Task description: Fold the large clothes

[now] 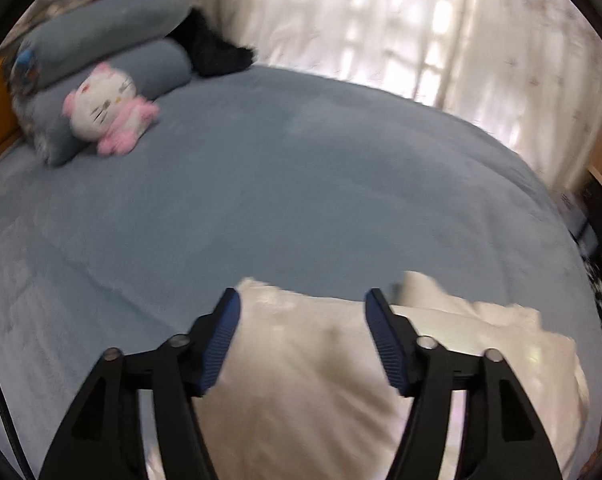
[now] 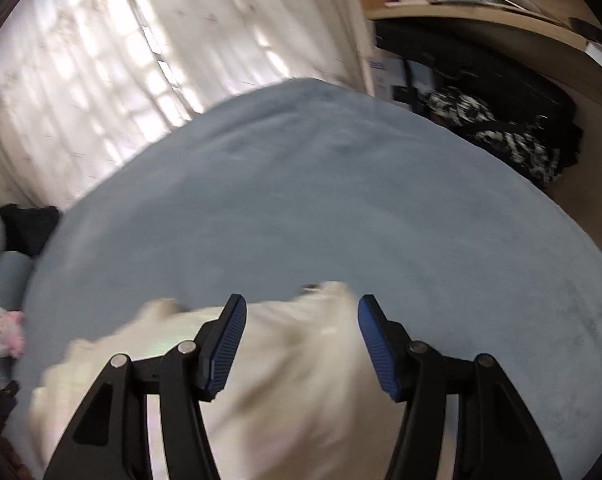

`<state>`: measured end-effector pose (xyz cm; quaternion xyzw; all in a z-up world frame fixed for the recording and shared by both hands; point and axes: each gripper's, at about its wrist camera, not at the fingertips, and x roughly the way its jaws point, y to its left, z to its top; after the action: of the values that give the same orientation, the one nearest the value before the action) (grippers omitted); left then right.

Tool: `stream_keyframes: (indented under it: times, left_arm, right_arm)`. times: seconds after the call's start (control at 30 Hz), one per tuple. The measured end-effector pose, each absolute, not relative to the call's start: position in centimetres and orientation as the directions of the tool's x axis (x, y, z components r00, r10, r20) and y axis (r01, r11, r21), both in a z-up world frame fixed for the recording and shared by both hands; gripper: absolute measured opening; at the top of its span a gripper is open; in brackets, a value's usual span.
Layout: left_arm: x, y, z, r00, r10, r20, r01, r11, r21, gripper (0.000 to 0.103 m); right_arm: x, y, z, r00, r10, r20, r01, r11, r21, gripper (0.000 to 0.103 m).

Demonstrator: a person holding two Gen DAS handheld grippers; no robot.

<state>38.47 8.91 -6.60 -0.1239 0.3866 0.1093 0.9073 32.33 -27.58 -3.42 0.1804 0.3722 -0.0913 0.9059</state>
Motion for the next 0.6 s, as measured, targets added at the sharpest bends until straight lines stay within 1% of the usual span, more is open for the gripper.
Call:
stream_keyframes:
  times: [0.03,0.1,0.23,0.33,0.37,0.43,0.5,0.6]
  left_arm:
    - [38.2,8.0,-6.3,0.680,0.099,-0.726,-0.276,0.953,-0.128,0.070]
    - [37.5,5.4,-5.9,0.693,0.081,-0.716,-0.226,0.968,-0.109,0.070]
    - [36.3,0.3,-6.8,0.708,0.033,-0.706,-0.126,0.989,-0.080,0.070]
    - [35.8,-3.0,-8.1,0.702,0.041,-0.711,-0.082,0.996,-0.023,0.070]
    - [35.7,-3.8,-8.6,0.697,0.031,-0.716,-0.068,0.997,-0.022,0.070]
    - [35.8,-5.0,-9.8,0.686,0.022,-0.727,-0.048,0.999,-0.015,0.070]
    - [35.7,-5.5,-10.8,0.699,0.046,-0.714,-0.047,0.999,0.019,0.070]
    - [36.2,-5.6,-12.2,0.694,0.068,-0.717,-0.054,0.998,0.041,0.080]
  right_arm:
    - [32.3,-26.5,-2.9,0.715,-0.007,-0.699,0.275,0.922,0.273,0.059]
    - [32.0,-24.0,-2.4,0.727,0.044,-0.685,0.220,0.930,0.294,0.059]
    - [31.9,-19.0,-3.2,0.720,0.103,-0.686,0.124,0.954,0.273,0.060]
    - [31.9,-15.7,-5.2,0.698,0.121,-0.706,0.075,0.968,0.240,0.060]
    - [31.9,-15.1,-5.8,0.692,0.123,-0.711,0.068,0.970,0.234,0.060]
    - [31.8,-13.8,-7.3,0.684,0.103,-0.722,0.053,0.981,0.189,0.060]
    - [31.4,-13.1,-8.2,0.693,0.081,-0.716,0.037,0.988,0.148,0.060]
    - [31.7,-13.3,-9.5,0.680,0.097,-0.726,0.035,0.986,0.164,0.062]
